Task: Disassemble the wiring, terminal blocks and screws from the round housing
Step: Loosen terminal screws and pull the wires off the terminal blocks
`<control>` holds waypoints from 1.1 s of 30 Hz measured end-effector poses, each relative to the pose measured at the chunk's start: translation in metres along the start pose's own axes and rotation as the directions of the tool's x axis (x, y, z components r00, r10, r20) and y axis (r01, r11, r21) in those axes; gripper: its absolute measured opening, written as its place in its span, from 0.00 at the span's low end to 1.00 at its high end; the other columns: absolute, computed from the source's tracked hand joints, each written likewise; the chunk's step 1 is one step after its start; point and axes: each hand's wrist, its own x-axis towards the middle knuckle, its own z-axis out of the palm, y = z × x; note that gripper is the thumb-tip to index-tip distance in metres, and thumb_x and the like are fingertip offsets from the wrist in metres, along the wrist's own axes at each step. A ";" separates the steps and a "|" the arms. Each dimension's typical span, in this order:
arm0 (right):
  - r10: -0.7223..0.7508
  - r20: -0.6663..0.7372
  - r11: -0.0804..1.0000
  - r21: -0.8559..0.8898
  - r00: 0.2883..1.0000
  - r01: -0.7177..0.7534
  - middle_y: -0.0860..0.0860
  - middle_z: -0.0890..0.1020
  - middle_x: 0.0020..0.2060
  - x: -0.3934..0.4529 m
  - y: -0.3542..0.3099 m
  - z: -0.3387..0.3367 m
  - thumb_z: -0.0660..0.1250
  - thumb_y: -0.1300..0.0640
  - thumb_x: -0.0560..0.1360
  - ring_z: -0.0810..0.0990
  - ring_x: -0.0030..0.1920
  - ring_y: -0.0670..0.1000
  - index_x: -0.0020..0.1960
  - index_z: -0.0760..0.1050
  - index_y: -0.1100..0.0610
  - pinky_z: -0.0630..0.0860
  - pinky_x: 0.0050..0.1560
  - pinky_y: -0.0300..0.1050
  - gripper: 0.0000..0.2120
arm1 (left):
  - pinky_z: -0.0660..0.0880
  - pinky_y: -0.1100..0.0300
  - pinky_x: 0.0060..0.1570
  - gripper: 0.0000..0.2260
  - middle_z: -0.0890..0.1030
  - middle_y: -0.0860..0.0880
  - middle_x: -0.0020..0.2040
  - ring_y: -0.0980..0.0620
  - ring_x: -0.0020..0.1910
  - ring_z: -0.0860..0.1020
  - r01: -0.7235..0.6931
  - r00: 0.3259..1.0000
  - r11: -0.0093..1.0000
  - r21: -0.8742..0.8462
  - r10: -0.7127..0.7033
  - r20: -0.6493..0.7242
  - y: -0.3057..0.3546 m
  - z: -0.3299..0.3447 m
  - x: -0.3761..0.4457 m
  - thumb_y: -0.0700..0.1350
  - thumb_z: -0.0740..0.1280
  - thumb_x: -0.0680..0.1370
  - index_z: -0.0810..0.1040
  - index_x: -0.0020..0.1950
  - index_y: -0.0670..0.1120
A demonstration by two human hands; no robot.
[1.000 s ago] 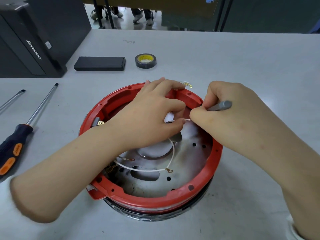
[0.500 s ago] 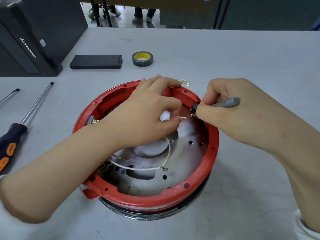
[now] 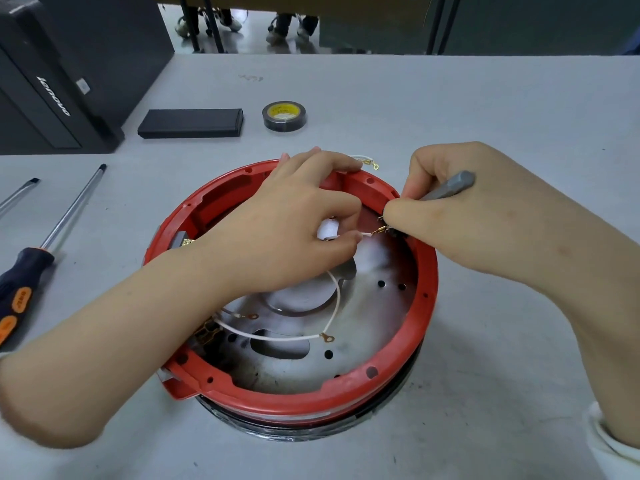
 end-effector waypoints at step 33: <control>-0.036 -0.031 0.997 -0.074 0.999 0.034 0.47 0.70 0.22 -0.001 -0.002 0.002 0.65 0.55 0.66 0.67 0.23 0.45 0.38 0.74 0.61 0.62 0.20 0.32 0.08 | 0.55 0.44 0.72 0.08 0.67 0.52 0.70 0.53 0.70 0.61 0.007 1.000 1.000 -0.006 -0.007 0.000 0.000 0.000 0.000 0.48 0.65 0.75 0.71 0.36 0.51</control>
